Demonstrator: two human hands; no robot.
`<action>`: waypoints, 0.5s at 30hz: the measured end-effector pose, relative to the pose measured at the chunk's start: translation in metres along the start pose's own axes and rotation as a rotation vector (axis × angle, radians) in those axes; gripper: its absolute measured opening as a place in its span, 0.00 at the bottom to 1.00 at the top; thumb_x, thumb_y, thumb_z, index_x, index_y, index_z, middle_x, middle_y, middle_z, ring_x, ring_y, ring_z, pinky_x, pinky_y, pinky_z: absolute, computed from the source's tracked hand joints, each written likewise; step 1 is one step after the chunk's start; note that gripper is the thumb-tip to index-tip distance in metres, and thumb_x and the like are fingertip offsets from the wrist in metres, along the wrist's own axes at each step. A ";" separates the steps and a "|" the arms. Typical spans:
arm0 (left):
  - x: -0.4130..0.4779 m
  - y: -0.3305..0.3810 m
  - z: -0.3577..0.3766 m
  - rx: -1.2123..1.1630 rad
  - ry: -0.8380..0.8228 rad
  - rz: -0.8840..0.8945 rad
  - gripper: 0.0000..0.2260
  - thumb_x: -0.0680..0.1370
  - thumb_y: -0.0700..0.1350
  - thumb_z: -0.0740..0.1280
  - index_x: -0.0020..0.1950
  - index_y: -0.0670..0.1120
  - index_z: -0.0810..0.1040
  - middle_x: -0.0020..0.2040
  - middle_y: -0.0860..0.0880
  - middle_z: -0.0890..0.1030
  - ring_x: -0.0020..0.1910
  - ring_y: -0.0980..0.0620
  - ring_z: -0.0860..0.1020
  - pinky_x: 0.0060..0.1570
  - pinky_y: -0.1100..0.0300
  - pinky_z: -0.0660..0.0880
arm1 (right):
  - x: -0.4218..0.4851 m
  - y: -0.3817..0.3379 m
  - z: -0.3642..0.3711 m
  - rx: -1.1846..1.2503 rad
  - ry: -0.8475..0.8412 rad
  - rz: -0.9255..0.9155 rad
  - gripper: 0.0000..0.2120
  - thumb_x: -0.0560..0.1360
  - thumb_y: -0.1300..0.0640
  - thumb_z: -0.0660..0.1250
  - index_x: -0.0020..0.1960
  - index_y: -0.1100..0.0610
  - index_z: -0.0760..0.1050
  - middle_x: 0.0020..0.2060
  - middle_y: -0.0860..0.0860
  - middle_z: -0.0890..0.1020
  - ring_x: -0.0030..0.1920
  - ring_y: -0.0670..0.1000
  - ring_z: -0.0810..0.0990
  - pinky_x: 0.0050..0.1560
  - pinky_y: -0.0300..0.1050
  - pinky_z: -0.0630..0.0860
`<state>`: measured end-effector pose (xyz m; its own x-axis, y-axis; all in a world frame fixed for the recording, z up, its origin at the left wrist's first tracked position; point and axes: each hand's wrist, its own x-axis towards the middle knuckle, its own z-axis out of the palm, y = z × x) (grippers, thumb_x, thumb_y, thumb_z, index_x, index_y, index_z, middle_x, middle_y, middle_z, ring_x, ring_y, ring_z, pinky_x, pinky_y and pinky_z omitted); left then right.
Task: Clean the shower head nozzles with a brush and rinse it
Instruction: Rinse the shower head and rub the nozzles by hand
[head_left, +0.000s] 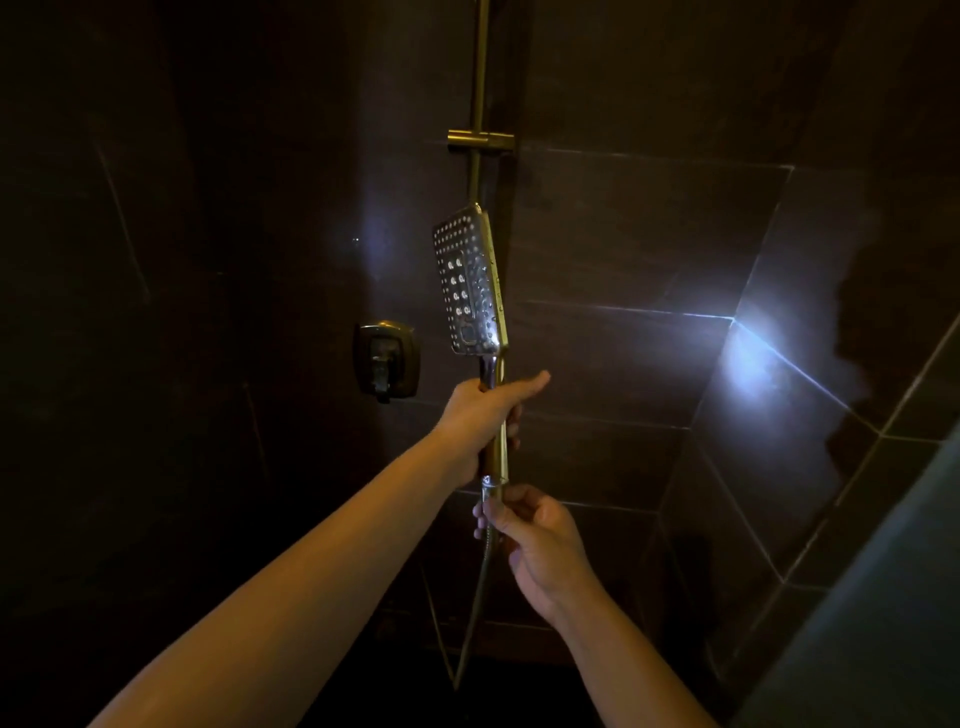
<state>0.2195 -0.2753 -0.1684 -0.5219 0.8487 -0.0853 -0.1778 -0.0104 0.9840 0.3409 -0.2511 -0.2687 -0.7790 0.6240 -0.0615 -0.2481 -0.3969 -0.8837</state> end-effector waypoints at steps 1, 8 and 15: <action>0.002 -0.005 0.005 0.054 0.163 0.051 0.15 0.68 0.56 0.77 0.39 0.48 0.76 0.30 0.52 0.74 0.27 0.55 0.74 0.36 0.56 0.76 | 0.000 0.000 0.002 -0.006 0.027 0.005 0.08 0.64 0.61 0.78 0.43 0.57 0.85 0.42 0.57 0.85 0.43 0.53 0.83 0.48 0.50 0.77; 0.004 -0.026 0.014 -0.050 0.203 0.217 0.11 0.74 0.50 0.73 0.35 0.50 0.74 0.25 0.54 0.71 0.23 0.57 0.70 0.25 0.62 0.71 | 0.000 0.003 0.001 0.081 0.108 0.032 0.05 0.64 0.66 0.75 0.40 0.60 0.83 0.41 0.58 0.84 0.43 0.54 0.83 0.48 0.50 0.74; 0.007 0.001 -0.017 -0.203 -0.405 -0.130 0.20 0.70 0.63 0.72 0.35 0.46 0.77 0.29 0.50 0.73 0.29 0.52 0.72 0.37 0.55 0.74 | -0.002 0.000 0.005 0.185 -0.051 0.029 0.08 0.68 0.64 0.76 0.47 0.62 0.81 0.42 0.60 0.82 0.41 0.54 0.80 0.42 0.46 0.76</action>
<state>0.2018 -0.2787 -0.1705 -0.1244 0.9873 -0.0985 -0.4010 0.0408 0.9152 0.3394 -0.2561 -0.2663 -0.8147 0.5770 -0.0580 -0.3228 -0.5344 -0.7812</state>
